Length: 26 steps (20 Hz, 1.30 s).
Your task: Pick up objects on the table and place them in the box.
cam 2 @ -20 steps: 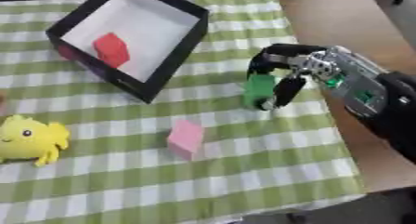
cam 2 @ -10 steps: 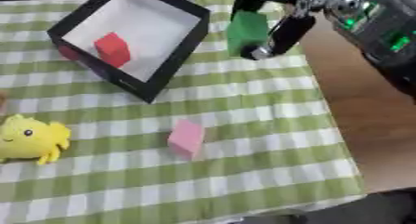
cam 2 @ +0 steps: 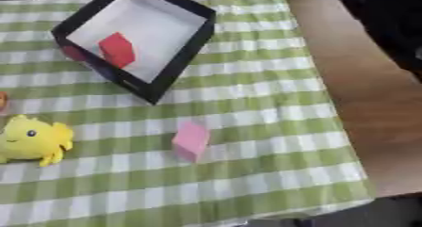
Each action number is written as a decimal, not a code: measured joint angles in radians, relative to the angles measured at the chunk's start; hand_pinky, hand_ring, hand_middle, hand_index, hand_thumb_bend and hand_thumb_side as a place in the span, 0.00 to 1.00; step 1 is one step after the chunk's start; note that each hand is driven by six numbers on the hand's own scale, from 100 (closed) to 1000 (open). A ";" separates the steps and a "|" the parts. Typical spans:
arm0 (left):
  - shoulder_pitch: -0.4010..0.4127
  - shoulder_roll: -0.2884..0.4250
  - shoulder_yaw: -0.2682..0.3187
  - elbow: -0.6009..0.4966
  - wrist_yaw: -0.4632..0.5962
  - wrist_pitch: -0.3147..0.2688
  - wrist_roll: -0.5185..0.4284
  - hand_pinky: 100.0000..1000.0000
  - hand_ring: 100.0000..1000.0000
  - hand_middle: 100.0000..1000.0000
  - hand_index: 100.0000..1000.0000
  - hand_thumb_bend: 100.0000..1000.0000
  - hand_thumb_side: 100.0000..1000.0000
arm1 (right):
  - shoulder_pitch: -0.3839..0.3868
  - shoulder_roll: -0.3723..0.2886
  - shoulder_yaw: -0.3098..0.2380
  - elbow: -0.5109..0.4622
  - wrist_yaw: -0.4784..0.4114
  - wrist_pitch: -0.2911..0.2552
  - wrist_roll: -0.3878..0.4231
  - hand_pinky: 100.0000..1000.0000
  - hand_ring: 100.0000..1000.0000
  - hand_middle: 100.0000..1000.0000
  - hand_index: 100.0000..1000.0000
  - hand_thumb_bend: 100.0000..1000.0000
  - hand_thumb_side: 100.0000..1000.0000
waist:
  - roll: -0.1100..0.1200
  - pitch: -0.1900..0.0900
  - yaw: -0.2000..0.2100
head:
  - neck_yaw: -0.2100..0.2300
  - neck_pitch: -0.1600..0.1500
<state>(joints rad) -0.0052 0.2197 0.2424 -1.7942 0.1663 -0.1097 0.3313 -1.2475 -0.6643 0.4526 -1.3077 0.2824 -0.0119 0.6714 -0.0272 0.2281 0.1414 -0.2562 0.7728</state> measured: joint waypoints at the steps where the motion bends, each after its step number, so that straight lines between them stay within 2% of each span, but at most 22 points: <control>1: -0.001 0.000 0.000 0.000 0.000 0.000 0.000 0.90 0.60 0.72 0.82 0.18 0.68 | -0.024 0.037 0.001 0.061 0.033 -0.025 0.004 0.80 0.62 0.45 0.64 0.30 0.00 | 0.000 0.001 0.007 | -0.004 0.000; 6: -0.005 0.000 -0.006 0.000 0.001 -0.003 -0.005 0.90 0.60 0.72 0.82 0.18 0.68 | -0.095 0.193 -0.025 0.351 0.218 -0.164 -0.010 0.80 0.63 0.46 0.64 0.30 0.00 | 0.000 0.002 0.033 | -0.022 0.000; 12: -0.013 0.000 -0.012 0.001 0.007 -0.002 -0.011 0.90 0.60 0.71 0.82 0.18 0.68 | -0.114 0.303 -0.099 0.593 0.418 -0.296 -0.073 0.80 0.63 0.46 0.64 0.31 0.00 | 0.000 0.013 0.050 | -0.038 0.000; 17: -0.013 0.000 -0.012 0.001 0.010 -0.003 -0.013 0.90 0.60 0.71 0.82 0.18 0.68 | -0.116 0.332 -0.141 0.688 0.519 -0.357 -0.121 0.80 0.63 0.46 0.64 0.31 0.00 | 0.000 0.015 0.052 | -0.042 0.000; 26: -0.013 0.000 -0.013 0.001 0.010 -0.002 -0.016 0.90 0.60 0.71 0.82 0.18 0.69 | -0.115 0.344 -0.176 0.759 0.614 -0.402 -0.171 0.80 0.64 0.48 0.65 0.30 0.00 | 0.000 0.015 0.051 | -0.050 0.000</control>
<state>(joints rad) -0.0186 0.2196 0.2295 -1.7936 0.1761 -0.1116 0.3156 -1.3630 -0.3201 0.2769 -0.5485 0.8962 -0.4136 0.5004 -0.0270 0.2428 0.1927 -0.3063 0.7728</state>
